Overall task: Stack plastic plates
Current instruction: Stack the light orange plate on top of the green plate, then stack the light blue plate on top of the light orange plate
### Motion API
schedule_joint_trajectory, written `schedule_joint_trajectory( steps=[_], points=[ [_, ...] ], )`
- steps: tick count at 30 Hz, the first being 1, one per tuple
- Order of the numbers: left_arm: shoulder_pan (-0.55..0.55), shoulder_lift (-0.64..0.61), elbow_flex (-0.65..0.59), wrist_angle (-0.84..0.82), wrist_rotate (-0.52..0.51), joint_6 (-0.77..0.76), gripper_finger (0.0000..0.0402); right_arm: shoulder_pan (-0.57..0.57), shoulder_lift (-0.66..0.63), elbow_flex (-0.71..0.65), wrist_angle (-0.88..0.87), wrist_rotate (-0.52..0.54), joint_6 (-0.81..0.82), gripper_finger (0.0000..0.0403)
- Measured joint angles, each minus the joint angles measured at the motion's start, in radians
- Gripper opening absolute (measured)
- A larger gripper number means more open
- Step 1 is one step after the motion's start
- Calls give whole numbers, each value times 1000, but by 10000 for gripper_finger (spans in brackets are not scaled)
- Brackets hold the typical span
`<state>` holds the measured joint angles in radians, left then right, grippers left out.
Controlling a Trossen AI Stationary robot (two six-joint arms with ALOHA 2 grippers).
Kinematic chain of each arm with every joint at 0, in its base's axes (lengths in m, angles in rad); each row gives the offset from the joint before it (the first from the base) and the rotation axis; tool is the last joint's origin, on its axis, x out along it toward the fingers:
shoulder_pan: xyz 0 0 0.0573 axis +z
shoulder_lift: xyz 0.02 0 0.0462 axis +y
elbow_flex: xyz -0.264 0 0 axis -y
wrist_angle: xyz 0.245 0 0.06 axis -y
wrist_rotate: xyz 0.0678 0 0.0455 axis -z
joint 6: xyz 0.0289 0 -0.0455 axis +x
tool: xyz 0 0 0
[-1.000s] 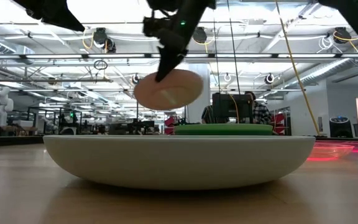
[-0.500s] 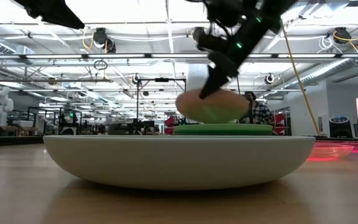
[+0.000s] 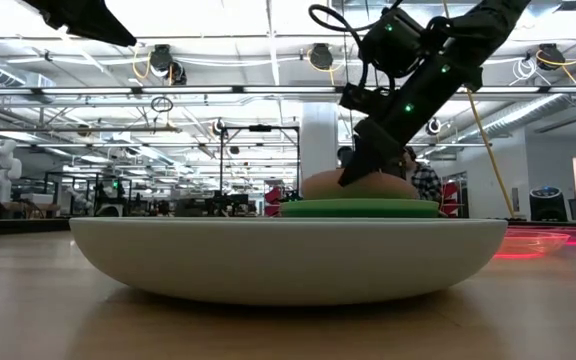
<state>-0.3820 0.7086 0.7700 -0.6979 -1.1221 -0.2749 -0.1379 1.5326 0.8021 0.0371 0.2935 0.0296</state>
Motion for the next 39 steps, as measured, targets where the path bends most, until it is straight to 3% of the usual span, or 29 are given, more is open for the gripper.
schedule_joint_trajectory(
  steps=[10, 17, 28, 34, 39],
  points=[
    [0, 0, 0, 0, -4, 0, 172, 0, -1, 0, -2, -2, 47, 83],
    [0, 0, 0, 40, 33, -1, 172, 33, -54, 7, -22, -8, 213, 101],
    [0, 34, 0, 170, 85, -17, 172, 286, -170, 8, 32, -33, 514, 84],
    [0, 69, 0, 196, 86, -16, 172, 428, -113, 41, 74, 4, 663, 77],
    [0, 79, 0, 195, 87, -2, 172, 498, 8, 204, 26, 26, 695, 72]
  ],
)
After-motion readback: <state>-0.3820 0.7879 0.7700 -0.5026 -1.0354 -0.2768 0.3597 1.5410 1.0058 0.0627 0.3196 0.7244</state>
